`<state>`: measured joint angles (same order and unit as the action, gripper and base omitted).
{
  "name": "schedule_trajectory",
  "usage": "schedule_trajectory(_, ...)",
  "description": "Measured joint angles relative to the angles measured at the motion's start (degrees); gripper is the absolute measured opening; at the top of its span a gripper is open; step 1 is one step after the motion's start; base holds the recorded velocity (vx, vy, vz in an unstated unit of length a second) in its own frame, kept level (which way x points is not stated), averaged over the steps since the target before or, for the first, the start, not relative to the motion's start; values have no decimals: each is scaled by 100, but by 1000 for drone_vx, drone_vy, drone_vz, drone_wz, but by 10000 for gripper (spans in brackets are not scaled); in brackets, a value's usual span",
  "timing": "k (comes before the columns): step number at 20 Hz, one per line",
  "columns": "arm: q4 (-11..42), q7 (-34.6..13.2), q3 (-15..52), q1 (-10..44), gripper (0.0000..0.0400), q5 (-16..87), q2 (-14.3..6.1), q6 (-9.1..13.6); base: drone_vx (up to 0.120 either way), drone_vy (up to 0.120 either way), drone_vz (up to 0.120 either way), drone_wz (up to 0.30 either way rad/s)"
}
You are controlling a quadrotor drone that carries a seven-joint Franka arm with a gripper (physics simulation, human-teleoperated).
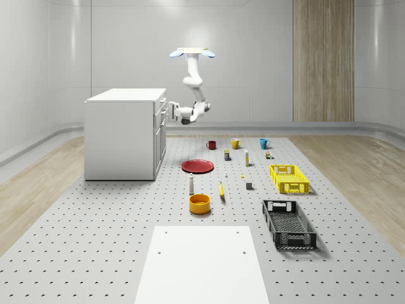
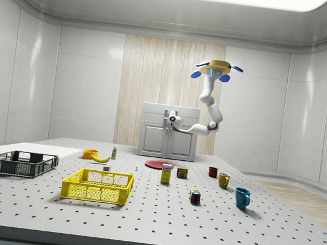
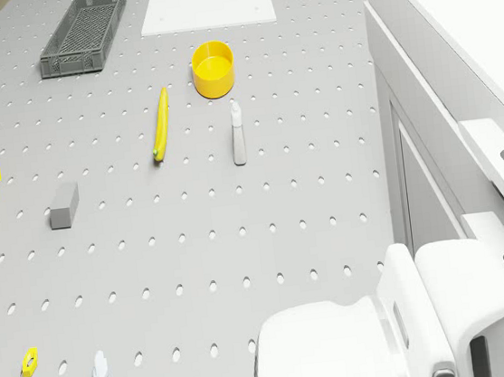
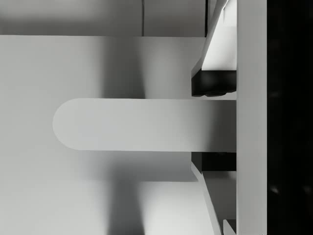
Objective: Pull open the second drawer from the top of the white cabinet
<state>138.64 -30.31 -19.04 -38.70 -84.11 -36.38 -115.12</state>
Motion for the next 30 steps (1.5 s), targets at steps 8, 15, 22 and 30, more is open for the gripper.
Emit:
schedule_trajectory(8,-10,-297,-41,115,199,243,-98,117,0,0,0,0)
schedule_trajectory(15,11,-470,-184,216,210,462,-240,289,0,0,0,0)
schedule_trajectory(22,48,-632,-372,328,212,649,-346,503,0,0,0,0)
schedule_trajectory(30,50,-535,-756,333,217,1159,-579,702,0,0,0,0)
